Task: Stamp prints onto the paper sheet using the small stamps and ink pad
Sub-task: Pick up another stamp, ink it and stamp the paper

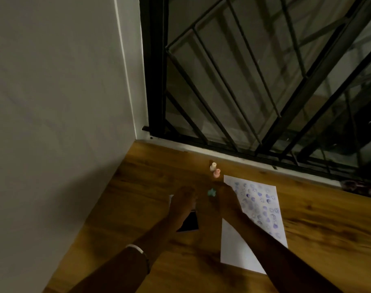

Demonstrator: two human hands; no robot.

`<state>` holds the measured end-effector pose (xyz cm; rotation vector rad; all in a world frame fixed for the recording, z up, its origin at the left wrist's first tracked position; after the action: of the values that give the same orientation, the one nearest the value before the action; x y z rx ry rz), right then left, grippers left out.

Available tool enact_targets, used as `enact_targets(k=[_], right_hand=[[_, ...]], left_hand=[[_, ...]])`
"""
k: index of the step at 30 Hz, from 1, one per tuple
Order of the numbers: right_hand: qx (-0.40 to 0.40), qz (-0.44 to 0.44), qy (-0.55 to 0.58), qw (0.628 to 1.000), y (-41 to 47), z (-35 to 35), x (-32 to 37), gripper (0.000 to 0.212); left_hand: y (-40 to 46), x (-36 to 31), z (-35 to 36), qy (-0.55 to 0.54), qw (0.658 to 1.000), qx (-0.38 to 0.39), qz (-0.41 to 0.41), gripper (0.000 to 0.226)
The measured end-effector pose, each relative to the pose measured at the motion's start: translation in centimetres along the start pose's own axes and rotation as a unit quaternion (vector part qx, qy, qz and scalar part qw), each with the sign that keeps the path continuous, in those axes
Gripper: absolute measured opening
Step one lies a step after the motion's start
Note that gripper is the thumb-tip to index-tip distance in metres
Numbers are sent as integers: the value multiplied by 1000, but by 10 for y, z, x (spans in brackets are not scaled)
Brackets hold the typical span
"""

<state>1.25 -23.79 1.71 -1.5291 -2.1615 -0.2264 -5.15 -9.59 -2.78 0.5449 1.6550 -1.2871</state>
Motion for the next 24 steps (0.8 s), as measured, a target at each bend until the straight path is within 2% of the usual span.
enact_targets(k=[2, 4, 8, 13, 20, 24], right_hand=[[-45, 8, 30, 998, 10, -5, -7, 34], [-73, 7, 53, 996, 21, -10, -14, 37], [-82, 19, 46, 995, 45, -14, -24, 39], [-68, 47, 53, 995, 62, -11, -30, 54], [-85, 19, 63, 994, 64, -7, -31, 49], [-101, -1, 6, 995, 75, -15, -23, 57]], left_hand=[[7, -5, -4, 64, 997, -17, 47, 21], [10, -10, -5, 96, 993, -27, 67, 27], [16, -11, -10, 94, 992, -36, 72, 23], [20, -13, -14, 72, 993, -47, 83, 13], [21, -5, -15, 78, 994, -52, 64, 21], [18, -6, -14, 68, 992, -54, 87, 27]])
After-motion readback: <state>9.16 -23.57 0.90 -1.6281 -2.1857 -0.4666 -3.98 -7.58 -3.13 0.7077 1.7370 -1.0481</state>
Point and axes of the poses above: each hand's wrist, its own y-axis towards the middle knuckle, its own z-axis out of the palm, x = y × z, the point moved 6 cm from there along y, towards the middle knuckle, and after that the axes turned 2 degrees about -z, right-handed, at the moved point
